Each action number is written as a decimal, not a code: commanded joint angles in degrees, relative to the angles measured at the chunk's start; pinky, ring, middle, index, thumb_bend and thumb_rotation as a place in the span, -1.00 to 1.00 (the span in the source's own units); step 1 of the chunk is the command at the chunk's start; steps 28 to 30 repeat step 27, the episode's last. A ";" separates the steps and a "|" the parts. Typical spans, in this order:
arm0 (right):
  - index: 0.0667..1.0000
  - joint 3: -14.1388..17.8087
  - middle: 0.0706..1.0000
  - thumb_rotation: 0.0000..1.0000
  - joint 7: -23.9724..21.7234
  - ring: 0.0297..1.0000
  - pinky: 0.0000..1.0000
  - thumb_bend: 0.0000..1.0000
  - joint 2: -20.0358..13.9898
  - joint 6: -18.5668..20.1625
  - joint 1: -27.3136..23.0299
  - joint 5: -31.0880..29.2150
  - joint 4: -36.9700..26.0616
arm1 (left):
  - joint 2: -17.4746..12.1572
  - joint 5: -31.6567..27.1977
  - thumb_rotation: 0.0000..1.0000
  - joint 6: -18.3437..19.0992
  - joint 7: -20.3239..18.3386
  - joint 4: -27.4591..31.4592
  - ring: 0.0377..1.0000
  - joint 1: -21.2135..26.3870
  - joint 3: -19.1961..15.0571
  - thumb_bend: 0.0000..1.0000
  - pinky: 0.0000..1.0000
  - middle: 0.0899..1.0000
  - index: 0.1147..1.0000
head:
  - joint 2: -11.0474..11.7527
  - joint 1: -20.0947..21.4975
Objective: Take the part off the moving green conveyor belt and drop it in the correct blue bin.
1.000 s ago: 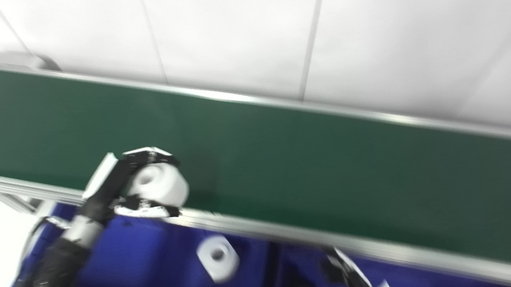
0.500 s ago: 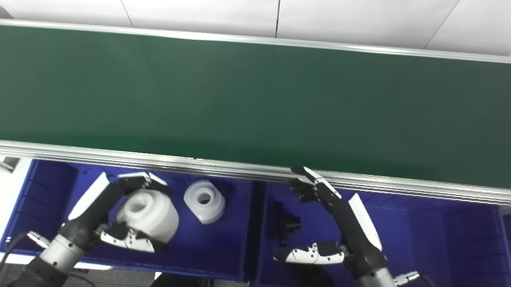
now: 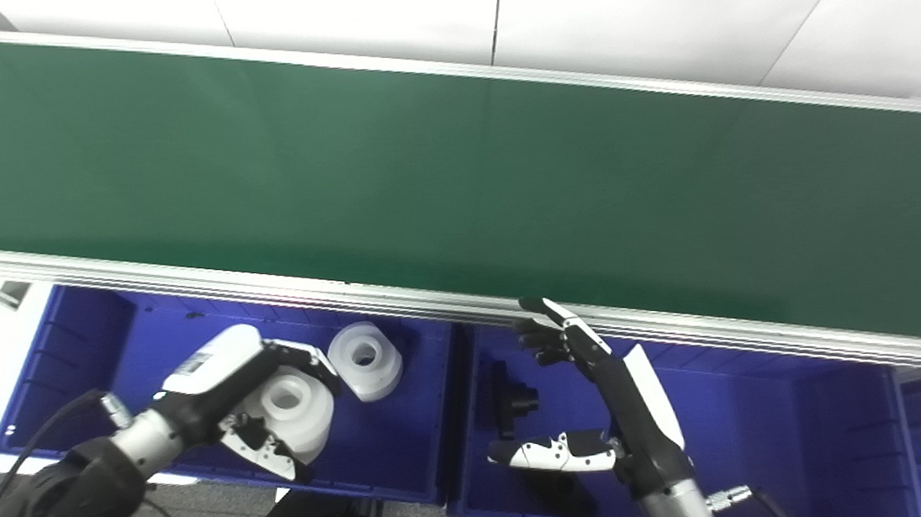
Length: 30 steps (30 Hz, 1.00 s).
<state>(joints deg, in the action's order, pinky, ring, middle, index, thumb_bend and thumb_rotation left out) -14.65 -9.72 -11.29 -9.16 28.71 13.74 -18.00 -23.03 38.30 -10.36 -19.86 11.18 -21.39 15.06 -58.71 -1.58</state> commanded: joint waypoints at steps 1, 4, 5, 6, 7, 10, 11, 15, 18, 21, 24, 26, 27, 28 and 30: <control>0.72 -0.09 0.54 -0.56 -0.14 0.49 0.39 0.58 0.18 -0.06 0.42 -0.92 -1.93 | -0.11 1.45 0.39 1.04 0.86 1.81 0.98 0.62 -0.09 0.59 0.99 0.98 0.96 | -0.05 0.04; 0.72 -0.09 0.54 -0.54 0.06 0.50 0.40 0.58 0.23 -0.39 0.47 -0.76 -1.85 | 0.21 1.39 0.49 2.02 1.64 2.31 1.00 0.20 -0.32 0.69 1.00 1.00 1.00 | -0.08 0.74; 0.72 -0.09 0.54 -0.54 0.14 0.50 0.40 0.58 0.25 -0.34 0.50 -0.46 -1.92 | 0.23 1.32 0.49 2.32 1.69 2.46 1.00 0.11 -0.32 0.69 1.00 1.00 1.00 | -0.08 0.74; 0.72 -0.12 0.53 -0.53 0.19 0.49 0.40 0.58 0.22 -0.19 0.52 0.07 -2.06 | 0.18 1.25 0.49 2.88 1.30 2.87 1.00 0.02 -0.22 0.70 1.00 1.00 1.00 | -0.08 0.74; 0.72 -0.08 0.53 -0.52 0.21 0.50 0.40 0.58 0.18 -0.10 0.54 0.33 -2.11 | 0.23 1.10 0.48 3.38 0.90 3.22 1.00 -0.03 -0.03 0.71 1.00 1.00 1.00 | -0.11 1.16; 0.72 0.02 0.54 -0.52 -0.03 0.50 0.42 0.58 -0.05 -0.04 0.38 0.15 -1.88 | 0.76 -1.75 0.43 4.81 -0.38 4.08 1.00 -0.11 0.49 0.75 1.00 1.00 1.00 | 0.20 1.51; 0.72 0.07 0.54 -0.51 -0.12 0.50 0.42 0.59 -0.14 0.05 0.29 0.07 -1.72 | 1.22 -4.25 0.41 4.86 -0.65 4.07 1.00 -0.13 0.57 0.77 1.00 1.00 1.00 | 0.33 1.77; 0.74 0.11 0.56 -0.47 -0.62 0.53 0.43 0.61 -0.84 0.88 0.05 0.61 -1.43 | 3.70 -16.56 0.28 5.73 -2.99 4.55 1.00 -0.28 0.97 0.78 0.92 1.00 1.00 | 1.21 3.60; 0.73 0.31 0.57 -0.45 -0.76 0.55 0.45 0.63 -1.29 0.38 -0.08 0.60 -0.74 | 5.16 -22.38 0.15 3.68 -3.42 3.64 0.99 0.07 1.96 0.76 0.83 1.00 0.98 | 1.75 4.95; 0.73 0.69 0.58 -0.45 -0.56 0.57 0.49 0.65 -1.42 0.33 0.11 0.57 -0.18 | 6.44 -26.00 0.04 0.06 -3.25 2.16 0.96 1.04 3.44 0.76 0.86 0.99 0.93 | 1.67 6.99; 0.74 1.19 0.60 -0.47 -0.66 0.59 0.53 0.66 -1.58 1.02 0.22 0.27 -0.24 | 6.81 -28.25 -0.07 -4.06 -2.77 -1.08 0.93 2.27 3.65 0.75 0.88 0.95 0.88 | 1.22 7.97; 0.75 1.61 0.63 -0.49 -0.93 0.60 0.55 0.65 -1.79 1.53 0.19 -0.24 -0.39 | 6.97 -28.15 -0.13 -7.00 -2.05 -3.71 0.90 3.11 3.38 0.74 0.86 0.92 0.86 | 1.07 8.54; 0.75 1.80 0.64 -0.49 -0.95 0.62 0.56 0.65 -1.83 1.58 0.21 -0.40 -0.38 | 7.12 -28.01 -0.16 -7.86 -1.67 -4.49 0.88 3.32 3.22 0.75 0.84 0.90 0.85 | 1.07 8.51; 0.75 1.80 0.64 -0.49 -0.95 0.62 0.56 0.65 -1.83 1.58 0.21 -0.40 -0.38 | 7.12 -28.01 -0.16 -7.86 -1.67 -4.49 0.88 3.32 3.22 0.75 0.84 0.90 0.85 | 1.07 8.51; 0.75 1.80 0.64 -0.49 -0.95 0.62 0.56 0.65 -1.83 1.58 0.21 -0.40 -0.38 | 7.12 -28.01 -0.16 -7.86 -1.67 -4.49 0.88 3.32 3.22 0.75 0.84 0.90 0.85 | 1.07 8.51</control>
